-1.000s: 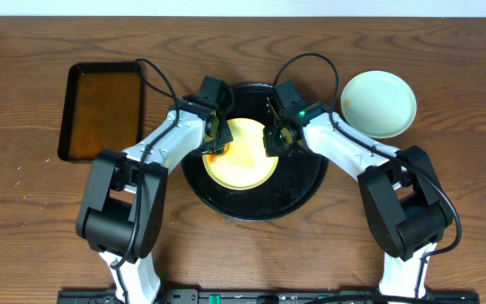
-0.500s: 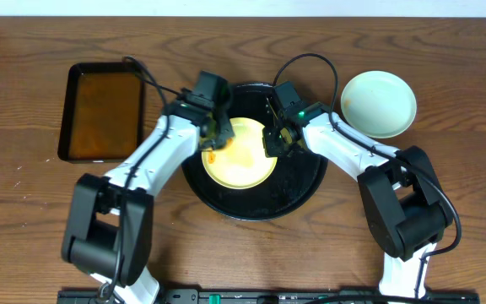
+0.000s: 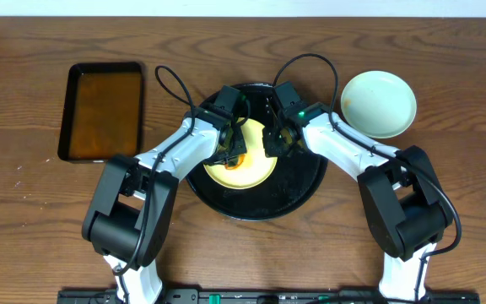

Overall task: Clean dirty plates on tray and stack at the side
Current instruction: 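Scrub the yellow plate with the left gripper's sponge while right holds rim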

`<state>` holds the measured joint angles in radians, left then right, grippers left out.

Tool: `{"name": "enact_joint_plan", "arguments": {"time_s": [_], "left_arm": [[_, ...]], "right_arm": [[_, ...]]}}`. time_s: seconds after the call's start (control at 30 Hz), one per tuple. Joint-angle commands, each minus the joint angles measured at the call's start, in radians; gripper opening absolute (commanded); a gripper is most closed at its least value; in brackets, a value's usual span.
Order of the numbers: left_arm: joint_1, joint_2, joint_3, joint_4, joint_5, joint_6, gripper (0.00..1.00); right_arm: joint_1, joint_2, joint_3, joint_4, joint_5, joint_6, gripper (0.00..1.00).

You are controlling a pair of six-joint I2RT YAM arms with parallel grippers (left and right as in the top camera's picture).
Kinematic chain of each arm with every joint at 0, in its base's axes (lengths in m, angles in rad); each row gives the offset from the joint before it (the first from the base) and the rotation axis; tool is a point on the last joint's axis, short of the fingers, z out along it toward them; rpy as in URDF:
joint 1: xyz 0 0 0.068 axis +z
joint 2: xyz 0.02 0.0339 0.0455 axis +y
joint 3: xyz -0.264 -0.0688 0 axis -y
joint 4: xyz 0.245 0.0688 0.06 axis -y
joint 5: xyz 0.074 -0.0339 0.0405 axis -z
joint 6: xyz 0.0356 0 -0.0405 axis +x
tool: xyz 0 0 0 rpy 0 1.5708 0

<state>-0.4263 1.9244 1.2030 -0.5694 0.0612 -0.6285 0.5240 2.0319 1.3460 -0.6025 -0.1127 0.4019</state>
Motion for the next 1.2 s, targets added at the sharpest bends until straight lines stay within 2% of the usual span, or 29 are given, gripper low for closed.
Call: {"name": "enact_joint_plan", "arguments": {"time_s": [0.0, 0.17, 0.27, 0.4, 0.67, 0.77, 1.0, 1.17], "left_arm": [[0.02, 0.032, -0.015, -0.048, -0.211, 0.012, 0.08], [0.019, 0.03, -0.01, -0.058, -0.388, 0.113, 0.08], [0.019, 0.026, 0.01, -0.058, -0.438, 0.169, 0.08], [0.019, -0.007, 0.04, -0.06, -0.448, 0.261, 0.08], [0.019, -0.172, 0.043, -0.043, -0.445, 0.264, 0.08], [0.019, -0.193, 0.043, -0.04, -0.367, 0.241, 0.08], [0.015, -0.114, 0.013, -0.02, -0.03, 0.147, 0.08], [0.015, -0.031, 0.005, -0.036, 0.0, 0.14, 0.08]], "right_arm": [[-0.005, 0.035, -0.021, -0.018, 0.064, 0.002, 0.01], [-0.005, 0.035, -0.021, -0.018, 0.063, 0.002, 0.01], [-0.005, 0.035, -0.021, -0.018, 0.064, 0.002, 0.01], [-0.005, 0.035, -0.021, -0.019, 0.064, 0.002, 0.01], [-0.005, 0.035, -0.021, -0.018, 0.064, 0.002, 0.01], [-0.005, 0.035, -0.021, -0.018, 0.064, 0.002, 0.01], [-0.005, 0.035, -0.021, -0.018, 0.064, 0.002, 0.01], [-0.005, 0.035, -0.021, -0.019, 0.064, 0.002, 0.01]]}}
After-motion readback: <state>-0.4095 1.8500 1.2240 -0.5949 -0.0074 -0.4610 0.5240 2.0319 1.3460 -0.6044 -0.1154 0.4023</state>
